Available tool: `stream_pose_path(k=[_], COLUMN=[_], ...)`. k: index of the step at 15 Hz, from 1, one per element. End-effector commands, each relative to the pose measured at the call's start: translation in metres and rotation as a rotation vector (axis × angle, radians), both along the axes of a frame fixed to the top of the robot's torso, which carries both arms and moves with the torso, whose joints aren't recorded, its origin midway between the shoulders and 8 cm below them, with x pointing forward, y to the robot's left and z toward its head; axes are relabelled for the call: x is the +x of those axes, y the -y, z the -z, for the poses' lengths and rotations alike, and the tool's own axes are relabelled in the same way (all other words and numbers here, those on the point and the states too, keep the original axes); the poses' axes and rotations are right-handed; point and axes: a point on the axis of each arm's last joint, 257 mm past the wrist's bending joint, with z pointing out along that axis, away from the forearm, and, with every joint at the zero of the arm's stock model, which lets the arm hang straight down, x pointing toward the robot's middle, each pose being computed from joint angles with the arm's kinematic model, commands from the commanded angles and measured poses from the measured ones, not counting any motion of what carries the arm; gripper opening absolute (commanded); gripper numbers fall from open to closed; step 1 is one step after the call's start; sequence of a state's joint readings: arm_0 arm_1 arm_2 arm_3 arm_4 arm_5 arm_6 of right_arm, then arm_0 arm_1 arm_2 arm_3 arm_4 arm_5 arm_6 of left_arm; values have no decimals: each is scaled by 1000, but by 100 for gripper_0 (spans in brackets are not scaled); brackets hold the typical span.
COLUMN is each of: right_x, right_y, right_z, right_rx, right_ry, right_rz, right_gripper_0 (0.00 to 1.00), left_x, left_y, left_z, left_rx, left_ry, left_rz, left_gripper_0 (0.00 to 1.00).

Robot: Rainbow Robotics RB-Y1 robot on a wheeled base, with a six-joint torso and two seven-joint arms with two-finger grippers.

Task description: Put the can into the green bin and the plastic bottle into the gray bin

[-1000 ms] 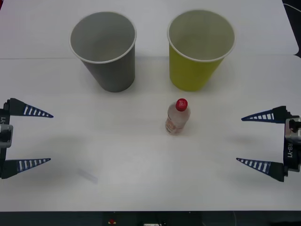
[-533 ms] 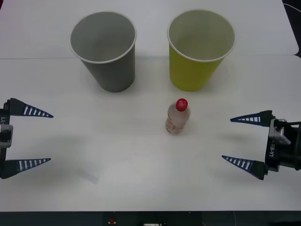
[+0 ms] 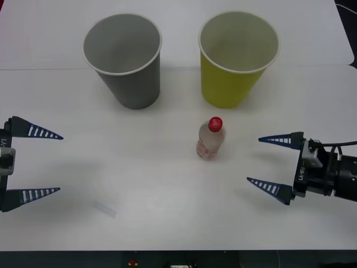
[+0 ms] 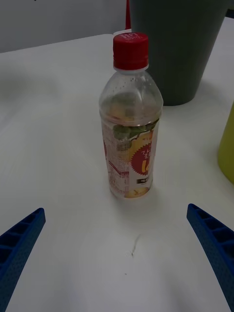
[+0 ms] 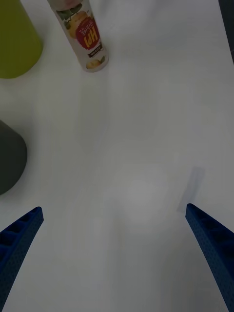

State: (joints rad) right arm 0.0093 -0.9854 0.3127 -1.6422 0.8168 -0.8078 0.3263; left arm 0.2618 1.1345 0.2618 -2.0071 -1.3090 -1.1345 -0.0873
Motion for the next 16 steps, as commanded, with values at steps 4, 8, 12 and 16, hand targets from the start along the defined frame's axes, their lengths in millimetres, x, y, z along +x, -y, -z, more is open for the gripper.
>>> stream_pose_path(k=[4, 8, 12, 16], right_x=[29, 50, 65, 78], right_y=[-27, -48, -73, -95], right_z=[16, 24, 28, 29], right_rx=[80, 120, 156, 180], right_ry=[-17, -10, -5, 3], right_rz=[30, 41, 46, 44], right_gripper_0=[100, 100, 100, 100], left_x=[0, 0, 0, 0], left_y=[0, 0, 0, 0], left_z=[0, 0, 0, 0], left_rx=[0, 0, 0, 0], left_ry=[0, 0, 0, 0], left_rz=[0, 0, 0, 0], left_gripper_0=[100, 100, 100, 100])
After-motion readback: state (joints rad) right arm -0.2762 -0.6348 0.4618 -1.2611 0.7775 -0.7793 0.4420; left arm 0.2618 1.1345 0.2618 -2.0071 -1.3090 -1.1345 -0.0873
